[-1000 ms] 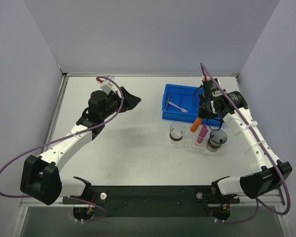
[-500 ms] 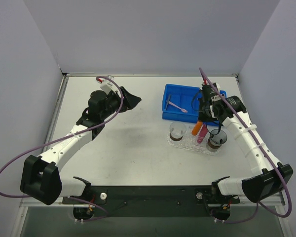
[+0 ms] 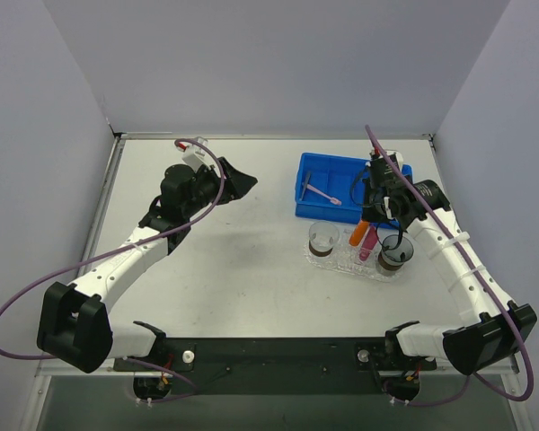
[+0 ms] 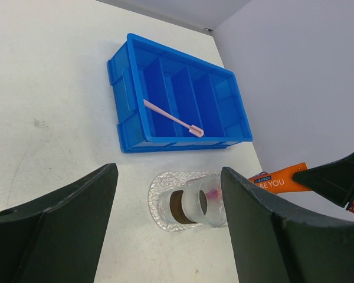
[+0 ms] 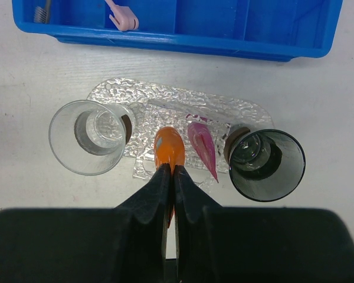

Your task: Prepare toiletry sets of a toothbrush and toothpaste on the tray

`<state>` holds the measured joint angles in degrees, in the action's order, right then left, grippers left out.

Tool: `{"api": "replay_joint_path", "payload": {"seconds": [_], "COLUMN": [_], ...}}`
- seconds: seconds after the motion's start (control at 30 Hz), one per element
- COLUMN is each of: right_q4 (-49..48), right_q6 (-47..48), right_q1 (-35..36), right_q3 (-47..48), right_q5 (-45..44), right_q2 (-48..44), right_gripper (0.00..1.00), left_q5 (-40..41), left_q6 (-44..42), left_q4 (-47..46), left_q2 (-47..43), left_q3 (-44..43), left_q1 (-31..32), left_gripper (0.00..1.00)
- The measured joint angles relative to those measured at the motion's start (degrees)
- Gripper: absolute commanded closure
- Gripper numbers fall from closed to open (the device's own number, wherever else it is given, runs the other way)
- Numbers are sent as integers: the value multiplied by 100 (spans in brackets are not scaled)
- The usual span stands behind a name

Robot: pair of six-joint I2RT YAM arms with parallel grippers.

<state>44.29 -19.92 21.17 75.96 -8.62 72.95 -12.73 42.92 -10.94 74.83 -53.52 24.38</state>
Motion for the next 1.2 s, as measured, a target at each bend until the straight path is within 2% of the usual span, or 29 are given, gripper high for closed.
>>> {"api": "replay_joint_path", "payload": {"seconds": [0.8,1.2], "right_q4": [-15,-199], "right_q6": [-22,-17], "right_q1": [0,0], "right_q3": [181,-240], "right_q5": [-33,-61], "right_q2": [-2,-11], "right_gripper": [100,100], "left_q5": [-24,-66], "left_q6": [42,44], "left_q4": [-4,-4], "left_q2": [17,20], "left_q3": [0,0], "left_q1": [0,0], "left_gripper": [20,19]}}
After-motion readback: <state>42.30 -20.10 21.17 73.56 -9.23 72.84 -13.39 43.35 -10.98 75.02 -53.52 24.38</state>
